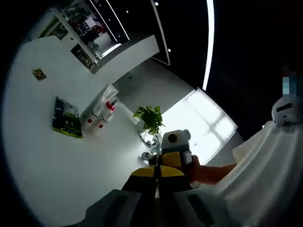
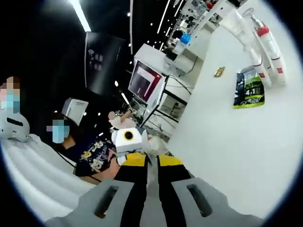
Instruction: Arrange the skincare products in the storage area until every visible bottle or jar stands upright without overlapping.
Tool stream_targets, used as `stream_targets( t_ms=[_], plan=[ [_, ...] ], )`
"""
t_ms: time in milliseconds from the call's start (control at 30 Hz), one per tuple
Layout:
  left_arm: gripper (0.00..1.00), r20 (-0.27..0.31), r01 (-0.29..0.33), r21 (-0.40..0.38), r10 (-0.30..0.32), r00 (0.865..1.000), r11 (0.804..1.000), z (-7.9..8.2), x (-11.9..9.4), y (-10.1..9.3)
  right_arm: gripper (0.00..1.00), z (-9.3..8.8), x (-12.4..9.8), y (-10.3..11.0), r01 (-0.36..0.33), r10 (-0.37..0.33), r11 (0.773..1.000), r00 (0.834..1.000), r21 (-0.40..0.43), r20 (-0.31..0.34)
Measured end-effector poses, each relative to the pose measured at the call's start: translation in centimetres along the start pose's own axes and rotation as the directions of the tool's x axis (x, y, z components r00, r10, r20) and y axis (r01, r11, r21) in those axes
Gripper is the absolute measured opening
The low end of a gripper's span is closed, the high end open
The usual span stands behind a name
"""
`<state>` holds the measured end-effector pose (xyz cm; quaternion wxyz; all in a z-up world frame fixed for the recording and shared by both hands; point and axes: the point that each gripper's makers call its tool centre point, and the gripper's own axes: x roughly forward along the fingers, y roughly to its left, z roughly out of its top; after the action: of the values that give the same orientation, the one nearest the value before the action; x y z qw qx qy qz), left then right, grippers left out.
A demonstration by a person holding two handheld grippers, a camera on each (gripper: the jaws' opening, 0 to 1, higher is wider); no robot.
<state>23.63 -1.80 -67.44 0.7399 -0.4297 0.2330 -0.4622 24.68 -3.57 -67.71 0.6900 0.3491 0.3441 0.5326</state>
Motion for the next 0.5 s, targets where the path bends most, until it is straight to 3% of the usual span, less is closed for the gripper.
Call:
stream_targets(
  t_ms=[133,333,500],
  plan=[
    [0.00,0.095,0.023,-0.049,-0.018,0.995,0.999,1.7,-0.7,0.0,0.09,-0.9,0.8,0.4,-0.006,0.006,1.000,1.000,0.021,-0.012],
    [0.00,0.094,0.012,-0.040,-0.008,0.996,0.999,1.5,-0.6,0.0,0.01,-0.3,1.3,1.0,-0.031,0.029,0.999,0.999,0.040,0.032],
    [0.01,0.079,0.022,-0.042,-0.019,0.997,0.999,1.3,-0.5,-0.1,0.00,0.5,0.8,0.9,-0.026,0.020,0.996,0.996,0.079,0.082]
  ],
)
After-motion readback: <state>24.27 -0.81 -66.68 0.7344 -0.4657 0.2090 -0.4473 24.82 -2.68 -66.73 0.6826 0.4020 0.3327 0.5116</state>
